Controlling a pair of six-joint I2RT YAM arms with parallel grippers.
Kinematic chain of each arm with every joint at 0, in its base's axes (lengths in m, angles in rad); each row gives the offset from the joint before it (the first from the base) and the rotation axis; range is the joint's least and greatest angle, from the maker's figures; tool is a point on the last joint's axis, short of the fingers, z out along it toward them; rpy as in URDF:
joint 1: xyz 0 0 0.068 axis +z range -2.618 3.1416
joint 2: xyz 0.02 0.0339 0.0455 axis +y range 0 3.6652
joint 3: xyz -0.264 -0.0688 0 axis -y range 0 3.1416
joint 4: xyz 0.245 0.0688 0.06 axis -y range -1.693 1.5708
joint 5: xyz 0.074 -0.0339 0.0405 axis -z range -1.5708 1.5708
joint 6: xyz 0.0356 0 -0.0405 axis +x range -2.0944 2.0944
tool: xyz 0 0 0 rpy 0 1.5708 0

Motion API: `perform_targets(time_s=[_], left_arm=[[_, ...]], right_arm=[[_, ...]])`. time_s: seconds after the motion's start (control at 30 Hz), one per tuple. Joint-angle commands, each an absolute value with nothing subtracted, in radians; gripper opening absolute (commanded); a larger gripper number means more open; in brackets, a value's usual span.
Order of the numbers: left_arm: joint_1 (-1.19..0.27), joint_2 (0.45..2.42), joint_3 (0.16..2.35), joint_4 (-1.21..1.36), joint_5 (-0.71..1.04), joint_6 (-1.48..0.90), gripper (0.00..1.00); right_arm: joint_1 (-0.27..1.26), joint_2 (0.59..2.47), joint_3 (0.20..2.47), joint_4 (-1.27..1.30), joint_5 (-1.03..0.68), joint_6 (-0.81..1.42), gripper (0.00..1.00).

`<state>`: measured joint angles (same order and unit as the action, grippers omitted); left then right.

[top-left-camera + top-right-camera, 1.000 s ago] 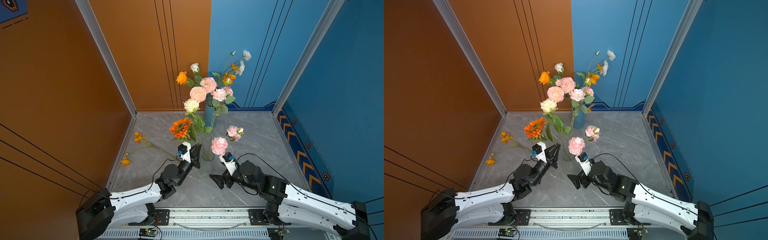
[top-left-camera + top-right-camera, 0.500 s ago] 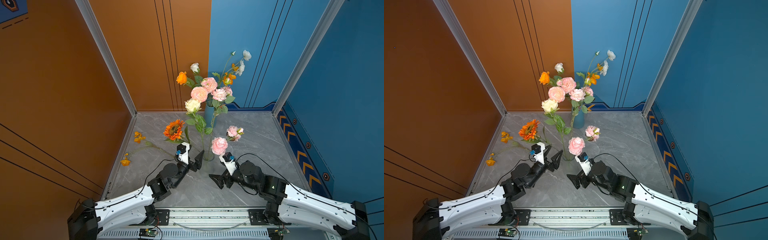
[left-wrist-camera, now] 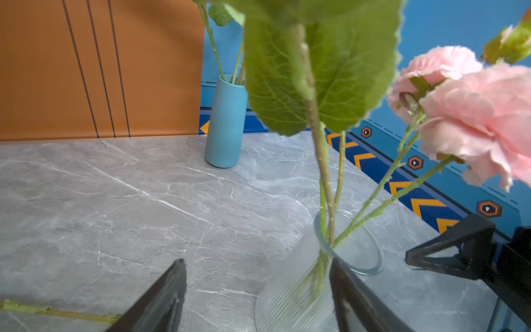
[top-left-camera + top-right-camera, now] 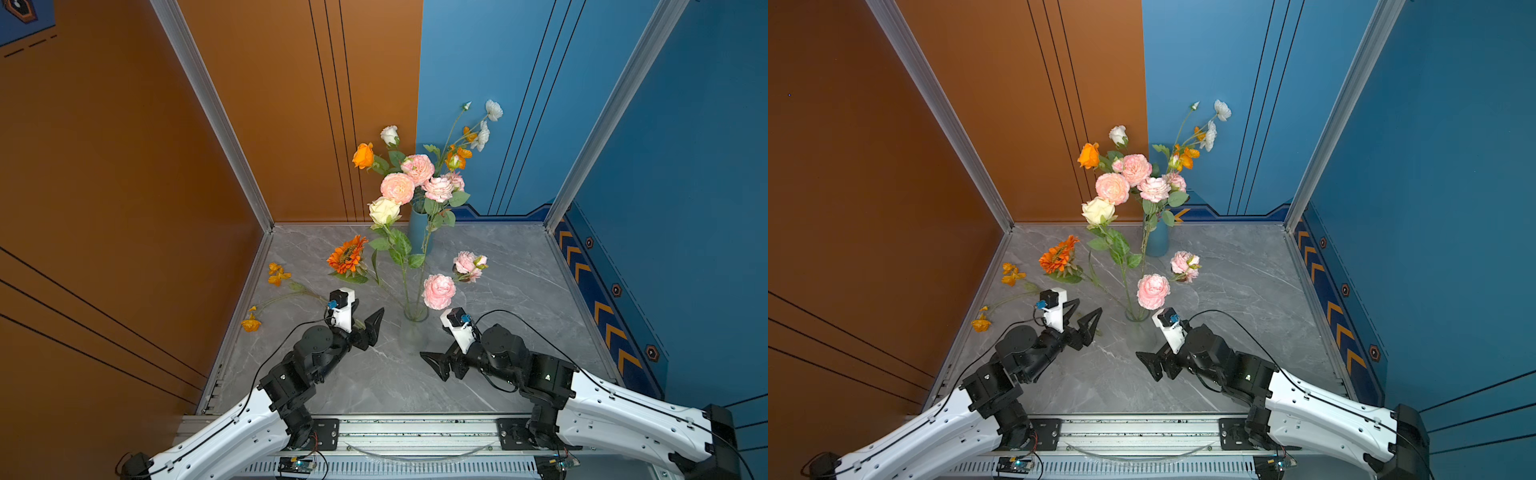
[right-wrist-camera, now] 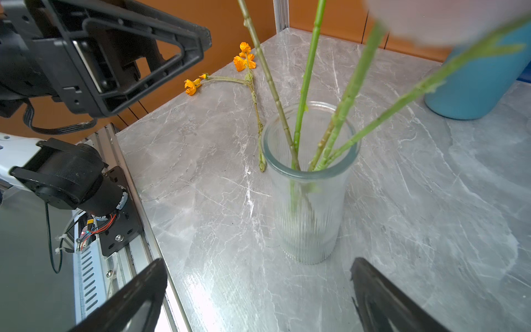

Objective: Arrange the flowers into the vase
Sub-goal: 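Move the left gripper down to the small orange flowers and close on their stems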

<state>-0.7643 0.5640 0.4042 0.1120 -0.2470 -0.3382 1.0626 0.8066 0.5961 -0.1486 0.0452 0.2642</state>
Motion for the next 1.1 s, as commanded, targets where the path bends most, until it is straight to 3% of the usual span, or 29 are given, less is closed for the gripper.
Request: perform_targets(time_s=[0.0,0.13,0.3,0.4,0.67,1.07], left_arm=[[-0.688,0.508,0.332,0.042,-0.238,-0.471,0.73],[-0.461,0.553,0.308,-0.025,-0.184,-0.704,0.69],[-0.084,0.829,0.314,0.119,0.194,-0.918,0.68],[0.057,1.022,0.333,0.275,0.350,-0.993,0.64],[0.129,1.355,0.427,0.485,0.366,-1.041,0.63],[0.111,1.535,0.475,0.551,0.336,-1.109,0.49]], right_arm=[[1.084,0.778,0.570,-0.190,0.090,0.301,1.00],[1.109,0.800,0.541,-0.141,0.098,0.330,1.00],[1.170,0.859,0.494,0.038,0.136,0.376,1.00],[1.197,0.922,0.494,0.121,0.148,0.396,1.00],[1.244,1.080,0.523,0.300,0.218,0.442,1.00],[1.241,1.133,0.554,0.316,0.223,0.443,1.00]])
